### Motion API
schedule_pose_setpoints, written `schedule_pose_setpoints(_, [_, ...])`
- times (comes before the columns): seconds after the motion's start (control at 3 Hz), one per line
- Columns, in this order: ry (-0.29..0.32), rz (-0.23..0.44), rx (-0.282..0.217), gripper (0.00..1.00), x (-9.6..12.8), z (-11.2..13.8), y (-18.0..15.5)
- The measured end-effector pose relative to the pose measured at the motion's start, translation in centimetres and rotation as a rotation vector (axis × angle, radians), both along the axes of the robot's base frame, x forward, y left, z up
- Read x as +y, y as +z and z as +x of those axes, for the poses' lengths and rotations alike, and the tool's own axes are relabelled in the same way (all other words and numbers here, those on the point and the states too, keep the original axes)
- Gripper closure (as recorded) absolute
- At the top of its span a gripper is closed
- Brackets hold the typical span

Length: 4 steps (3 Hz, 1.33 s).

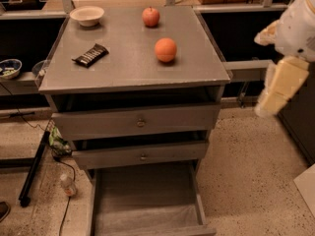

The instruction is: Place orange into bottom drawer

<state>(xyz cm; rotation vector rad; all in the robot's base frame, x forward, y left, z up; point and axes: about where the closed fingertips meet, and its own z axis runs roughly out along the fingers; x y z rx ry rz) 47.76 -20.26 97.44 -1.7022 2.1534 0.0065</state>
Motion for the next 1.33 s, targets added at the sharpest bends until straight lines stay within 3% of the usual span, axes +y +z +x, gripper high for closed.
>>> schedule_pose_setpoints(0.33, [0.036, 0.08, 0.001, 0.0, 2.0, 3.4, -0.9])
schedule_pose_setpoints(1.0, [0.064, 0.163, 0.028, 0.0, 4.5, 7.6, -3.2])
schedule_pose_setpoints(1.33, [0.06, 0.166, 0.032, 0.0, 4.7, 8.3, -3.7])
